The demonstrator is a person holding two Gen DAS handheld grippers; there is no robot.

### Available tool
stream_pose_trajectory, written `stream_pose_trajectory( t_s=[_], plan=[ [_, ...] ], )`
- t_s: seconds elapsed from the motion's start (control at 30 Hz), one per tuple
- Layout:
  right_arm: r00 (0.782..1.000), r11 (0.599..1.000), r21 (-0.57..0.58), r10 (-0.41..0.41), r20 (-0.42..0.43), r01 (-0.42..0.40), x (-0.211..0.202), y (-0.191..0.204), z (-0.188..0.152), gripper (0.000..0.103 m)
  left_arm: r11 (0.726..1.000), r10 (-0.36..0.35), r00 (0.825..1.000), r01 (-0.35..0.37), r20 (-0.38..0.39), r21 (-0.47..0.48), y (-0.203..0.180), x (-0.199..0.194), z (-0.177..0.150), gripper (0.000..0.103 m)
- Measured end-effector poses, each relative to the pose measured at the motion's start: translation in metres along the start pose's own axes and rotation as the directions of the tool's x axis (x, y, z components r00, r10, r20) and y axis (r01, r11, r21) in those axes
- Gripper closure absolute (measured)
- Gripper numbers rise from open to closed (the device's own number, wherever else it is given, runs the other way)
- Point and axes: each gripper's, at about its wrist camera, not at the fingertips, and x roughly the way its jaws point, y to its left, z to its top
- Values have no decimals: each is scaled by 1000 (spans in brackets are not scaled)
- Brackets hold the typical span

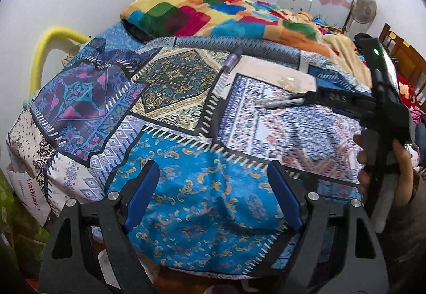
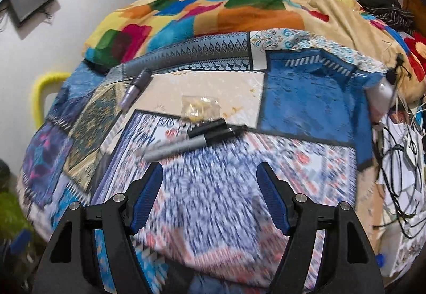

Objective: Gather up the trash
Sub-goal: 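Grasp the black Sharpie marker with the right tool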

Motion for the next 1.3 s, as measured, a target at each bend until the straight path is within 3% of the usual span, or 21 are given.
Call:
stream_pose_trajectory(
  t_s=[0.3,0.53,0.63,0.73,0.8,0.87,0.97,1.1,1.23,1.3],
  plan=[
    [990,989,43,-139,24,138,32,25,8,33,997,25,999,-26,-21,-75,26,22,-4,20],
    [941,940,-31,-337,41,339,44,42,-3,34,995,29,999,-32,-32,-97,31,24,-10,20],
    [936,937,-33,-345,62,348,38,34,-10,33,995,31,999,-33,-25,-89,30,22,-10,20],
    [945,947,-17,-319,67,320,32,22,-15,34,995,30,999,-32,-29,-92,28,22,-10,20],
    [955,957,-18,-287,76,289,29,15,-18,39,995,26,999,-28,-28,-94,26,21,-10,20],
    [971,972,-33,-228,71,231,26,11,-19,66,996,19,1000,-21,-23,-86,24,20,-9,20],
    [982,976,-120,-178,59,184,18,12,-28,88,998,-21,1000,20,-22,-58,16,22,1,20],
    [991,977,-171,-125,42,131,6,-2,-45,92,996,-91,995,91,-41,-2,0,38,24,20],
    [998,986,-151,-66,5,66,1,-22,-48,92,980,-174,982,180,-77,89,-35,72,52,20],
    [999,991,-130,-36,-9,34,0,-32,-49,92,966,-207,974,219,-92,138,-52,89,64,25]
  ],
)
